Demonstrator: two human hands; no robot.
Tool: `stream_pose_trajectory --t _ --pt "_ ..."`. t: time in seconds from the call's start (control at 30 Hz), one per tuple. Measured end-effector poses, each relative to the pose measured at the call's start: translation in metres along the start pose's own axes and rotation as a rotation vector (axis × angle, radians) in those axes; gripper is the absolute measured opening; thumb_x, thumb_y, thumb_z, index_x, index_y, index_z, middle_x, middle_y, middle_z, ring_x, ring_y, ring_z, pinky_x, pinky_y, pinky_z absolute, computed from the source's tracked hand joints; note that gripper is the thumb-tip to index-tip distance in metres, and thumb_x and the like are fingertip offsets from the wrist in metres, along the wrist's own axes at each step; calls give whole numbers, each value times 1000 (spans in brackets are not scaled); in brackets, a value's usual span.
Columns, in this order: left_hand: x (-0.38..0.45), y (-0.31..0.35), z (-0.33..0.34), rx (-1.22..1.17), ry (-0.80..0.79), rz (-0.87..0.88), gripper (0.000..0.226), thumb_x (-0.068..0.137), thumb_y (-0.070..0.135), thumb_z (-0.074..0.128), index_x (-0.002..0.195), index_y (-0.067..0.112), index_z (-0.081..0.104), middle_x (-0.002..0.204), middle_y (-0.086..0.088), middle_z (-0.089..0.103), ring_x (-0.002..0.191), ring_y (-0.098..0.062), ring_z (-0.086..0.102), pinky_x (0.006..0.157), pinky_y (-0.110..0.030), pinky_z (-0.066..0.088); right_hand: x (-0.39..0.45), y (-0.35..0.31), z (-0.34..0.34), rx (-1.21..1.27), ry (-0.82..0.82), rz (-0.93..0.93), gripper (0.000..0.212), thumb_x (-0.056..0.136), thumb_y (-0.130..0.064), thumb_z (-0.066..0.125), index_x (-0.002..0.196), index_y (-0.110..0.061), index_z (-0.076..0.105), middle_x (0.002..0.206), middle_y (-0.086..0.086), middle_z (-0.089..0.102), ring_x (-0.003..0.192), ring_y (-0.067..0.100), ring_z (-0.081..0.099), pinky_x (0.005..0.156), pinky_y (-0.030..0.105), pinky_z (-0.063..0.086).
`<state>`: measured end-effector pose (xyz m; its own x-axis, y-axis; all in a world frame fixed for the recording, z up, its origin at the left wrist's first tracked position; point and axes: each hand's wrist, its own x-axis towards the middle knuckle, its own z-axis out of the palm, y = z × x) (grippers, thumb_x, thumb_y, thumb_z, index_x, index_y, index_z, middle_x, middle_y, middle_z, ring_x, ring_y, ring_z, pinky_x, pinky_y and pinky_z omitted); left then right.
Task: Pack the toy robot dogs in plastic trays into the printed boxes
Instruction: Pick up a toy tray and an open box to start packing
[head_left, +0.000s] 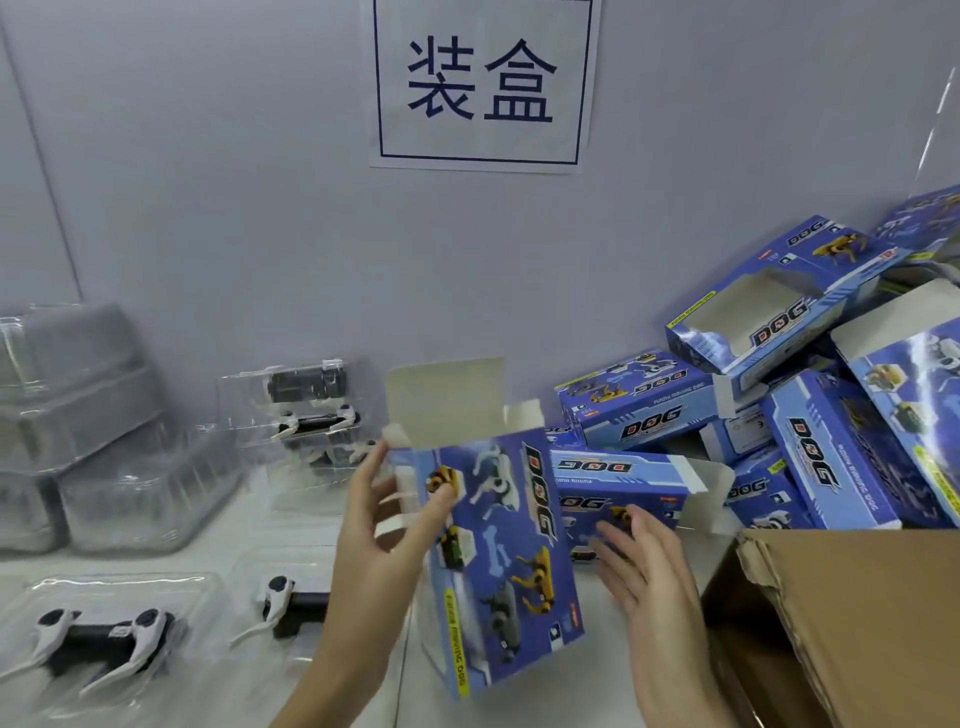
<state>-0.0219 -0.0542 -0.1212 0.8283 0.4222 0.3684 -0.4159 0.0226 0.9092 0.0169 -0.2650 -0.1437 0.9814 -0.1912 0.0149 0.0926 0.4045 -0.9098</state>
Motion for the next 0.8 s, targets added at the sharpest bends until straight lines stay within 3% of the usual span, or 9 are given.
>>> stream_pose_trajectory --t 0.1,0.2,0.3,0.37,0.43,0.5,0.6,0.73,0.8 --pt "-11 -6 7 100 -79 53 84 72 68 85 144 62 41 118 41 60 114 10 62 81 -6 52 -18 -1 11 -158 -156 -198 28 98 -35 67 125 -33 60 121 -3 75 109 10 72 92 32 52" --pt "-17 -11 12 183 -119 90 80 81 58 83 146 59 37 128 42 56 122 12 56 89 -6 49 -33 12 18 -409 -301 -360 71 86 -49 76 146 -46 40 137 -25 60 126 -6 57 95 16 51" --pt "-20 -13 14 163 -211 46 79 90 41 74 155 52 30 140 32 56 127 7 56 96 -17 53 -40 27 27 -617 -281 -483 120 63 -62 79 161 -41 14 148 -43 29 138 -15 36 106 13 41" --pt "-20 -13 13 103 -298 10 79 98 32 64 162 47 20 160 18 44 139 0 50 100 -23 55 -40 32 29 -615 -220 -489 129 56 -66 80 162 -38 13 145 -38 30 136 -13 38 105 18 44" --pt "-20 -11 12 55 -337 -22 79 100 29 57 163 47 12 169 22 28 151 1 34 106 -21 49 -34 32 25 -575 -124 -465 114 58 -67 77 157 -40 27 138 -22 46 127 -5 52 93 13 52" --pt "-21 -13 12 57 -363 -42 71 104 29 53 160 51 16 157 38 38 140 12 41 111 -19 44 -25 27 17 -570 -99 -395 83 62 -67 73 138 -45 46 126 -16 53 113 -7 59 73 6 52" --pt "-23 -17 13 66 -351 -68 60 103 32 51 154 52 26 130 50 54 111 26 55 86 -3 48 -14 19 10 -511 -226 -230 63 67 -65 69 123 -42 52 120 -17 61 104 -14 62 66 9 54" --pt "-23 -20 15 44 -300 -46 52 104 45 46 155 48 37 152 27 49 137 6 49 110 -29 49 -12 22 6 -441 -284 -169 43 82 -54 63 122 -45 50 110 -26 70 102 -11 67 69 14 57" --pt "-25 -18 19 32 -252 -49 43 104 56 44 147 52 44 144 27 56 136 2 51 112 -31 44 -11 25 5 -461 -249 -185 39 83 -56 59 120 -51 46 108 -29 70 100 -10 68 73 18 58"
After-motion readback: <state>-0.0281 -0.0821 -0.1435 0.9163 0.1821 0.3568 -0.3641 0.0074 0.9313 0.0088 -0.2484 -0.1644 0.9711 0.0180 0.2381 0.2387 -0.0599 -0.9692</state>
